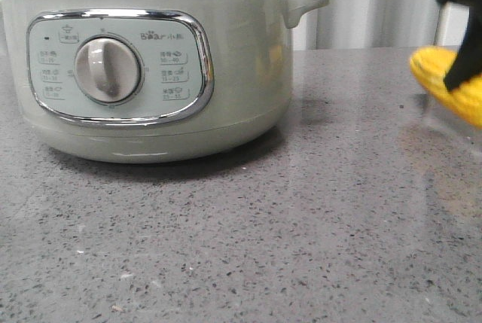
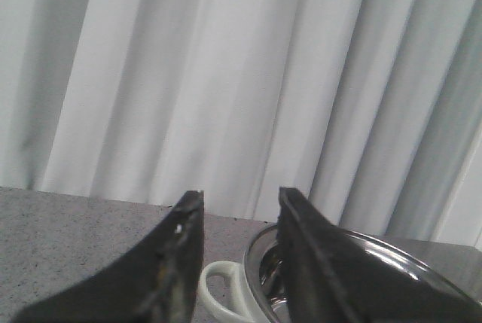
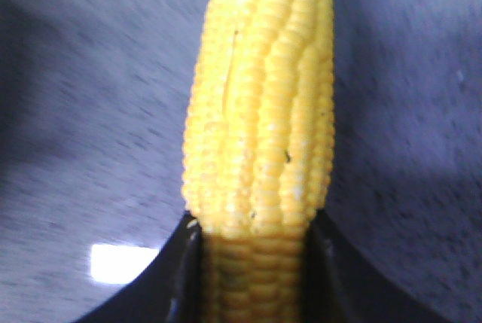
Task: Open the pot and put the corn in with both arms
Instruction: 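Grasp the yellow corn cob with the right gripper and lift it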
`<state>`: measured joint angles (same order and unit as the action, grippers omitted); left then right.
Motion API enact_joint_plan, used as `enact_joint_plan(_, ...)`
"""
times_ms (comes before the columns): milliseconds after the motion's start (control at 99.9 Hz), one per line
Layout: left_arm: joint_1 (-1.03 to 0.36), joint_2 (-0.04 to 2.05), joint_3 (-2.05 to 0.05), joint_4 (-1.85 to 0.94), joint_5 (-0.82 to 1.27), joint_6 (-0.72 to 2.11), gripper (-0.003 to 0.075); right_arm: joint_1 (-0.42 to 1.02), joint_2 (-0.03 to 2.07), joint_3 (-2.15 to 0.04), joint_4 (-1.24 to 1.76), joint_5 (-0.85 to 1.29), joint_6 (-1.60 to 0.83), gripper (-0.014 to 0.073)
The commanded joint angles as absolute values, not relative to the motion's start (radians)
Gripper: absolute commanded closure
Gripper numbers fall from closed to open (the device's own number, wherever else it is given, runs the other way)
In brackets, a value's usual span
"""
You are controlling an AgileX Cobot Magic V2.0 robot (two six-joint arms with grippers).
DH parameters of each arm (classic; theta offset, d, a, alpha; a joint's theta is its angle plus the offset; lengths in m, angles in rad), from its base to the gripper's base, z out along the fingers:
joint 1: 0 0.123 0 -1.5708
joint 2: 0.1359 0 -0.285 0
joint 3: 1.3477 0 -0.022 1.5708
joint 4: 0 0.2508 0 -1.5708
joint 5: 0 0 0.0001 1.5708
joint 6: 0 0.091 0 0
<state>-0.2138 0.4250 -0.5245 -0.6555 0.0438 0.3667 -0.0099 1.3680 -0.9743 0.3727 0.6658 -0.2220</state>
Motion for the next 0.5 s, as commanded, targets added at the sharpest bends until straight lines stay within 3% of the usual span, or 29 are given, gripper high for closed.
enact_joint_plan(0, -0.22, 0.439, -0.559, -0.672, -0.007, 0.361, 0.0533, 0.0, 1.284, -1.055, 0.49, 0.612, -0.285, 0.0589)
enact_joint_plan(180, -0.22, 0.439, -0.559, -0.672, 0.029, 0.361, 0.0533, 0.089, 1.256, -1.227, 0.664, 0.592, -0.392, 0.0589)
enact_joint_plan(490, -0.22, 0.439, -0.559, -0.672, 0.078, 0.361, 0.0556, 0.364, 1.385, -1.419, 0.677, 0.577, -0.422, 0.0589)
